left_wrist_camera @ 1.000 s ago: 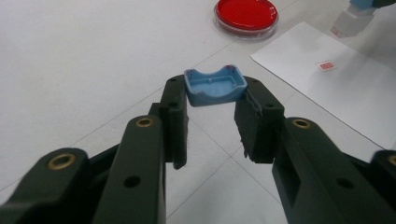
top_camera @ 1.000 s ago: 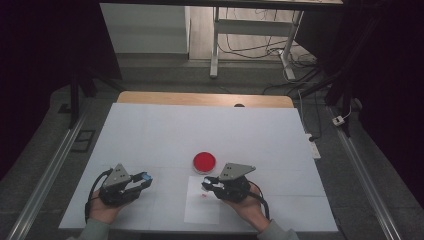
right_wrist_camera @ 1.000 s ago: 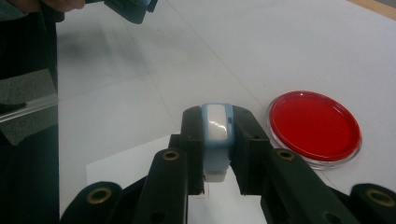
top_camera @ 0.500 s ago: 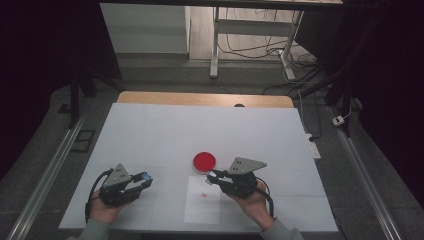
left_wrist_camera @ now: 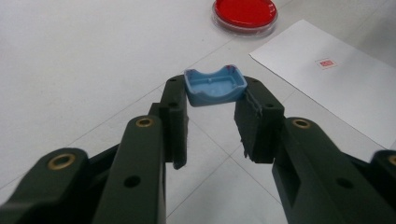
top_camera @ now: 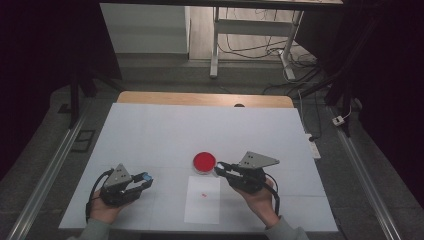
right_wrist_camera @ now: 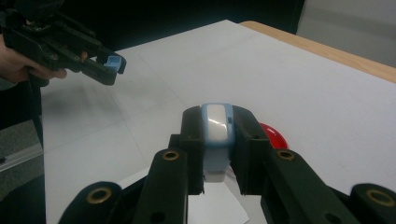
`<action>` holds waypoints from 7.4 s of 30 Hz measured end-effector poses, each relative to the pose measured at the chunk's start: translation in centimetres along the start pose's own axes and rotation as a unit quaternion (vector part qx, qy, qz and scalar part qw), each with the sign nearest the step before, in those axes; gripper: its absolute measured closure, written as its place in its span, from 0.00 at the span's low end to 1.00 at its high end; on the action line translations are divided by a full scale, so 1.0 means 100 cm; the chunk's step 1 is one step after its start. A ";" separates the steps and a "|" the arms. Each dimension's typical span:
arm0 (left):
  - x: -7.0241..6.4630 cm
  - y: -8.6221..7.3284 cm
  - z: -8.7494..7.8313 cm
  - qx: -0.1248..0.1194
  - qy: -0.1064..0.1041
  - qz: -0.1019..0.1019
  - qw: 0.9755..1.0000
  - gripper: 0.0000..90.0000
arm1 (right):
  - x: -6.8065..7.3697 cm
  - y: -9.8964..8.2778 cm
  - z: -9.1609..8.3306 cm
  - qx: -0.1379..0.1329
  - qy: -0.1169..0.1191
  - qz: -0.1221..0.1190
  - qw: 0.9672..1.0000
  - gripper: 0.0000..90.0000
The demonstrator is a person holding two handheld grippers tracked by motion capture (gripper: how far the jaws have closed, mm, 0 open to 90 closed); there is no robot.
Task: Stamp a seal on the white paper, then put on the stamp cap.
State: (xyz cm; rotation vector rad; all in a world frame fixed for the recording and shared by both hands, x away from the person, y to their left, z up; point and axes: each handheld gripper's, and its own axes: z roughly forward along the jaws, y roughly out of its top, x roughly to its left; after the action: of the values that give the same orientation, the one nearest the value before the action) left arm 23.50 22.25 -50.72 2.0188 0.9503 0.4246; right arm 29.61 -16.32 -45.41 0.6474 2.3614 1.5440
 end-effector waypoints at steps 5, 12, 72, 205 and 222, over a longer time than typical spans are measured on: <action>0.000 0.000 0.000 0.000 0.000 -0.001 1.000 0.72 | 0.000 0.002 -0.002 -0.004 -0.001 0.002 1.000 0.83; -0.002 0.001 0.002 0.002 -0.002 0.002 1.000 0.72 | -0.001 0.002 -0.003 -0.008 0.000 0.006 1.000 0.83; -0.028 0.027 0.038 0.013 -0.044 0.040 0.998 0.72 | 0.002 0.003 0.001 -0.007 0.010 0.004 1.000 0.83; -0.095 0.071 0.109 0.026 -0.068 0.106 0.992 0.72 | 0.021 -0.007 0.025 0.012 -0.011 0.040 0.999 0.83; -0.096 0.070 0.109 0.026 -0.053 0.113 0.992 0.72 | 0.025 -0.008 0.026 0.016 -0.030 0.058 0.998 0.83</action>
State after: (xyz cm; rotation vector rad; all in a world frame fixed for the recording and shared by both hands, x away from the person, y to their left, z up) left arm 26.99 6.45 -51.03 2.1836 0.6767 0.4144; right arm 28.36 -13.26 -47.08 0.8413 2.3469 1.5123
